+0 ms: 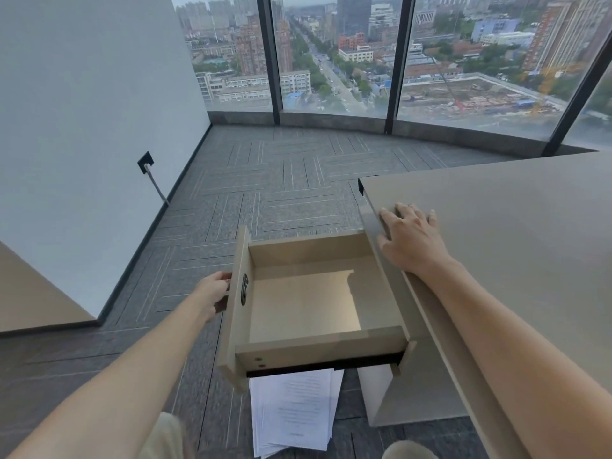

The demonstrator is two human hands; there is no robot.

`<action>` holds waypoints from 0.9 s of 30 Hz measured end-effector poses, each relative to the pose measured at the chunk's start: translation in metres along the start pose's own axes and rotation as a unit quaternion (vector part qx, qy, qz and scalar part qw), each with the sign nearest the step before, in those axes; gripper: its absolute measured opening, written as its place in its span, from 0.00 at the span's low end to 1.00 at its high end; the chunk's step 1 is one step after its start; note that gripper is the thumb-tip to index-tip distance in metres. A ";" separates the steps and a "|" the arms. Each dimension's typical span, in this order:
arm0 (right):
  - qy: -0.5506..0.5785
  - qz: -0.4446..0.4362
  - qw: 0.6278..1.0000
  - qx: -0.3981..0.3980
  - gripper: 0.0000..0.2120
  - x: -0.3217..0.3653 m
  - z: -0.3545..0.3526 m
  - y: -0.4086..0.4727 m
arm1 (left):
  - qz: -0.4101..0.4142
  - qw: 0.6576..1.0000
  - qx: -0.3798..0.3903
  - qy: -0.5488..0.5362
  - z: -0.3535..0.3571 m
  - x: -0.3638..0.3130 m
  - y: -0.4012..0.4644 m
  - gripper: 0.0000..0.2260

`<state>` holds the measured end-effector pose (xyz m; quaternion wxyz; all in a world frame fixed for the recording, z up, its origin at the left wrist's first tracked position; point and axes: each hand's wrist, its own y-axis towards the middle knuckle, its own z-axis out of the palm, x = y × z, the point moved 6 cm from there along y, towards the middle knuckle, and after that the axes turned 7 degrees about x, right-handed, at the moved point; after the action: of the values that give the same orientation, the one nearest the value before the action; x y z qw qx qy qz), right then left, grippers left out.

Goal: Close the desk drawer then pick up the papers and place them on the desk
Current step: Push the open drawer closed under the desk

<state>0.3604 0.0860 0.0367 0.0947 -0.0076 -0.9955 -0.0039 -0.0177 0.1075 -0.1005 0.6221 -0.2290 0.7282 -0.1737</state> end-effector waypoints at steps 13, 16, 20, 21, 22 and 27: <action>0.009 -0.001 1.000 -0.005 0.23 -0.002 -0.001 -0.001 | 0.023 0.990 0.115 -0.074 0.117 -0.010 0.005 0.06; 0.022 -0.002 1.000 -0.011 0.22 -0.002 -0.002 -0.001 | 0.026 0.985 0.147 -0.091 0.146 -0.010 0.006 0.09; 0.032 -0.001 0.999 -0.015 0.22 -0.002 -0.003 -0.001 | 0.021 0.980 0.173 -0.097 0.181 -0.014 0.004 0.14; 0.034 -0.001 0.999 -0.016 0.21 -0.002 -0.003 -0.001 | 0.017 0.979 0.179 -0.094 0.189 -0.014 0.005 0.14; 0.036 -0.001 0.999 -0.017 0.21 -0.002 -0.003 -0.001 | 0.015 0.978 0.186 -0.093 0.196 -0.015 0.005 0.14; 0.041 -0.002 0.999 -0.022 0.20 -0.002 -0.003 -0.001 | 0.015 0.974 0.203 -0.098 0.224 -0.019 0.004 0.17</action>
<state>0.3630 0.0846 0.0394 0.1355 -0.0078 -0.9904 -0.0265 0.2050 0.1289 -0.1240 0.7266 -0.1033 0.6164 -0.2853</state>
